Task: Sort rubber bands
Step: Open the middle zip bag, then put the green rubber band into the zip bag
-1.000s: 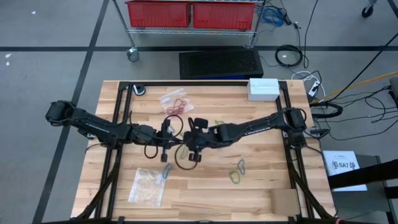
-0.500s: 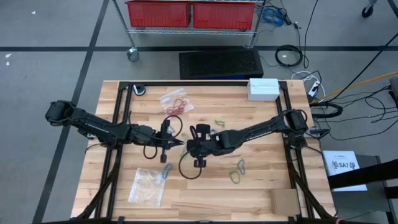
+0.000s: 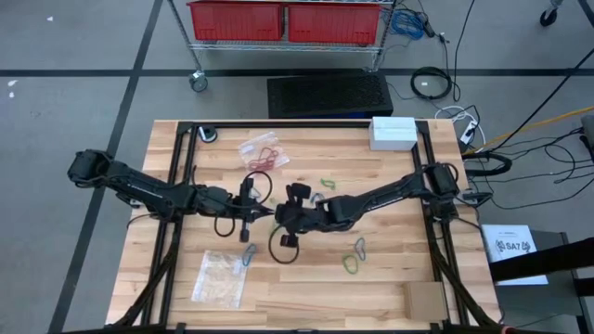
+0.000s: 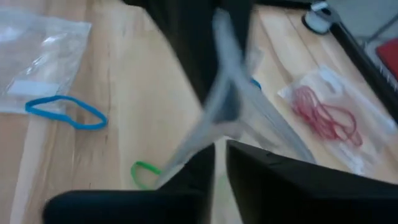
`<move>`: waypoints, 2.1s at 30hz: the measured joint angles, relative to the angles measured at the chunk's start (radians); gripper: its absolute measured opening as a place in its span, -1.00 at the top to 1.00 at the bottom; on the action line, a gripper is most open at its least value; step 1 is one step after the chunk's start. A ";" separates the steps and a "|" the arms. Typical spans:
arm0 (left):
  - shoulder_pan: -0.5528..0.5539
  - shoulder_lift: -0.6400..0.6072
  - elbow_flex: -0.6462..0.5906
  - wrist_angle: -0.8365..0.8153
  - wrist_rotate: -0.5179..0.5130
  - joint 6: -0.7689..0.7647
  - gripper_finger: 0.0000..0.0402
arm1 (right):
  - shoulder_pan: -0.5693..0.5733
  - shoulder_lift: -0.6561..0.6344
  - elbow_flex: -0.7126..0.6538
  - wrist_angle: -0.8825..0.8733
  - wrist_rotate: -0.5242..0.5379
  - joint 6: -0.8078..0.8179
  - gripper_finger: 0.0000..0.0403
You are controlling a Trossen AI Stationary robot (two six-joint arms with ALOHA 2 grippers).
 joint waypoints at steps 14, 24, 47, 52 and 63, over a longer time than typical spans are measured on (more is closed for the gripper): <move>0.000 0.000 0.000 0.000 -0.001 0.000 1.00 | 0.005 -0.023 0.000 -0.037 -0.048 0.087 -0.13; 0.000 0.000 0.000 -0.028 -0.012 0.001 1.00 | 0.061 -0.104 0.000 -0.099 -0.046 0.042 -0.16; 0.000 0.000 0.000 -0.035 0.010 0.009 1.00 | -0.189 -0.258 -0.329 -0.357 -0.053 0.208 -0.18; 0.000 0.000 0.000 -0.036 0.012 0.010 1.00 | -0.286 -0.258 -0.517 -0.091 -0.092 0.159 -0.18; 0.000 0.000 0.000 -0.035 0.014 0.011 1.00 | -0.431 -0.215 -0.597 0.009 -0.187 0.139 -0.15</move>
